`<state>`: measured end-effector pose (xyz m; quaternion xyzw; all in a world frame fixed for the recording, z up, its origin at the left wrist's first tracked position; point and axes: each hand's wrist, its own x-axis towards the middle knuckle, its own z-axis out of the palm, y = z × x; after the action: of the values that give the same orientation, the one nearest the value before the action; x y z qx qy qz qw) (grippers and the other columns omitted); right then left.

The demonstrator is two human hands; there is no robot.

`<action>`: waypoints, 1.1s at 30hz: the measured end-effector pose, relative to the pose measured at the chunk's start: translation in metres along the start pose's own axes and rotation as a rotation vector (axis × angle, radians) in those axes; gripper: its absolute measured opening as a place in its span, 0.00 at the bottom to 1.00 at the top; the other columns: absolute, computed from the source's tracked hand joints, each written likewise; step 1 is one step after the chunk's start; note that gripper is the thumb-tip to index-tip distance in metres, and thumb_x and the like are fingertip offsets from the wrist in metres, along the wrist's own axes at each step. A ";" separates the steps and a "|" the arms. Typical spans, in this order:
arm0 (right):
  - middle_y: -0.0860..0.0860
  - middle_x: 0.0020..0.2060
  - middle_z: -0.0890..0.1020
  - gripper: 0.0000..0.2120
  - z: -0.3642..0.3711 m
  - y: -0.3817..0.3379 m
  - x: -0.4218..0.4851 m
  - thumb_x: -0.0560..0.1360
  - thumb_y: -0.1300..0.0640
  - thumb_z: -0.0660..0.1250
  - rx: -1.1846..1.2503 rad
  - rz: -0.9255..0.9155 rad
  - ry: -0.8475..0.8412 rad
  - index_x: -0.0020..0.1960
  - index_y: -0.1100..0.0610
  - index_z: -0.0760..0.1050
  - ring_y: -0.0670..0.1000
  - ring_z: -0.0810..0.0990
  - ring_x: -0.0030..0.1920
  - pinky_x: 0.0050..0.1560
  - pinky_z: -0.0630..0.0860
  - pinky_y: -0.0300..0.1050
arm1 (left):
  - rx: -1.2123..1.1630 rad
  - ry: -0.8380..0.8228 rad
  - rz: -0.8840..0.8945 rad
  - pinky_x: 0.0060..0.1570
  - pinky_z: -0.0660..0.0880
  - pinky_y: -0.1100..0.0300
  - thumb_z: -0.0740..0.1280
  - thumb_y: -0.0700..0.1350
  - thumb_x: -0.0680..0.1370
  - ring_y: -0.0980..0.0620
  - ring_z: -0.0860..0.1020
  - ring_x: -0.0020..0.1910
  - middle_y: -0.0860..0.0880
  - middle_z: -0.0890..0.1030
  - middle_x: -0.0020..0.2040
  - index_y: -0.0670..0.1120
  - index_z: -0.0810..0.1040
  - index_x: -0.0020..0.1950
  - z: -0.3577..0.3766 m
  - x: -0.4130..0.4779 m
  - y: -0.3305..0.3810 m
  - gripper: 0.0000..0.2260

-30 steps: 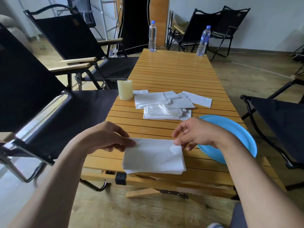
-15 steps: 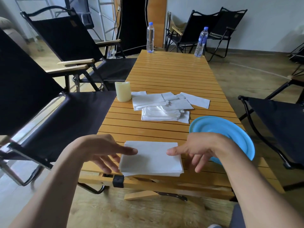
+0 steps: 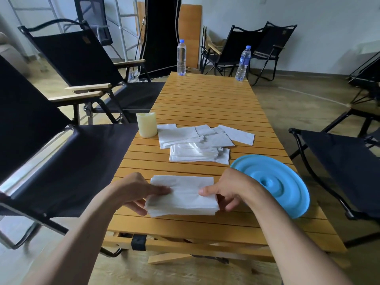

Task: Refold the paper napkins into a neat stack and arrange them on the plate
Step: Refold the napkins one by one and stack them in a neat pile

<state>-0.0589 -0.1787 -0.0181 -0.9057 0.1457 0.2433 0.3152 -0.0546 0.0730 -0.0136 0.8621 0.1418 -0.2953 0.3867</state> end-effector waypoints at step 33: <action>0.47 0.34 0.84 0.03 -0.067 -0.091 0.253 0.71 0.56 0.75 -0.012 -0.370 0.352 0.39 0.52 0.83 0.51 0.83 0.42 0.50 0.80 0.48 | 0.553 0.597 0.579 0.43 0.76 0.57 0.76 0.45 0.74 0.45 0.82 0.52 0.47 0.85 0.55 0.47 0.80 0.63 -0.040 0.234 0.121 0.18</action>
<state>0.2148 -0.1807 -0.0622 -0.9471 0.0288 0.0207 0.3190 0.2026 0.0271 -0.0665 0.9832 -0.0824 0.0575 0.1524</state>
